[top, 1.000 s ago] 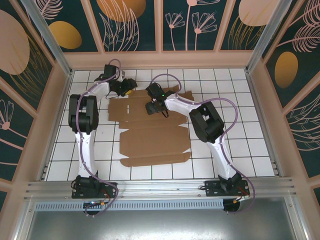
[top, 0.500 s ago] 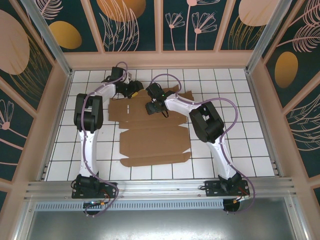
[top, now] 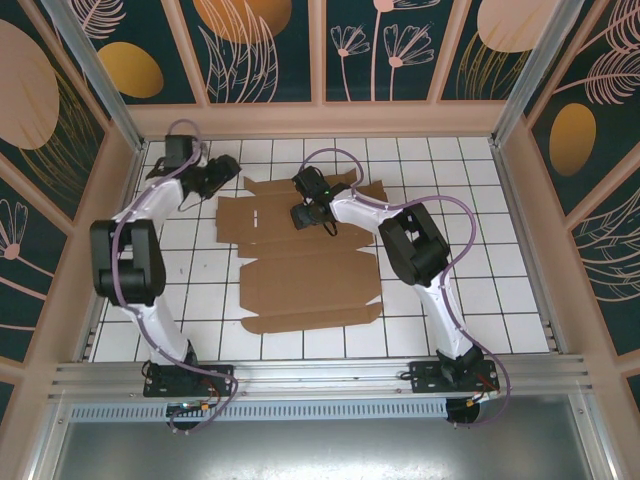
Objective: Fold the paper box
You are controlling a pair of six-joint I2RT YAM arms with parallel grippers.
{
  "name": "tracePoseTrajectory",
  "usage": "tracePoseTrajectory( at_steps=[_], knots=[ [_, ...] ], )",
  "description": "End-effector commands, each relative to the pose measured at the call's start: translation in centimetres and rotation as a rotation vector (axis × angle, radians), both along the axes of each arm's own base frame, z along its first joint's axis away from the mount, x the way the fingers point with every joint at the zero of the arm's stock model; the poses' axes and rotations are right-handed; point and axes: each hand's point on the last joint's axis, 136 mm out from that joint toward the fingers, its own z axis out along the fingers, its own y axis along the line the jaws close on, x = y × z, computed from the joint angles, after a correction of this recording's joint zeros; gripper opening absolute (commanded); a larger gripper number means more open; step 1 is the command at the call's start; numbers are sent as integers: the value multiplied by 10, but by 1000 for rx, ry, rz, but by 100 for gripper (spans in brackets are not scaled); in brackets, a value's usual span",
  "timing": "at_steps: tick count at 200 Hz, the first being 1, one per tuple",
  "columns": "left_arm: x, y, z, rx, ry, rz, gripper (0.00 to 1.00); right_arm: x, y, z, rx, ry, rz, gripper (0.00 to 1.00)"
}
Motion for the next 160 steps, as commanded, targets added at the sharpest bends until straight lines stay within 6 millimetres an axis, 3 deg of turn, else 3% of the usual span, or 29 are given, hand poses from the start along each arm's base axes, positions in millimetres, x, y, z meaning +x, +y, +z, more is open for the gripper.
tracePoseTrajectory(
  at_steps=[1,20,55,91,123,160],
  knots=[
    [-34,28,-44,62,102,47,92,-38,-19,-59,-81,169,25,69],
    [-45,29,-50,4,87,17,95,-40,-17,-61,-67,177,31,69],
    [-50,17,-69,-20,109,-73,90,-43,-15,-61,-51,179,46,69],
    [-54,-8,-83,-176,110,-158,83,-42,-14,-58,-44,169,47,69],
    [-64,-17,-99,-246,140,-177,79,-42,-15,-57,-42,164,49,69],
    [-73,-33,-106,-362,141,-218,74,-46,-12,-59,-22,179,61,68]
  ],
)
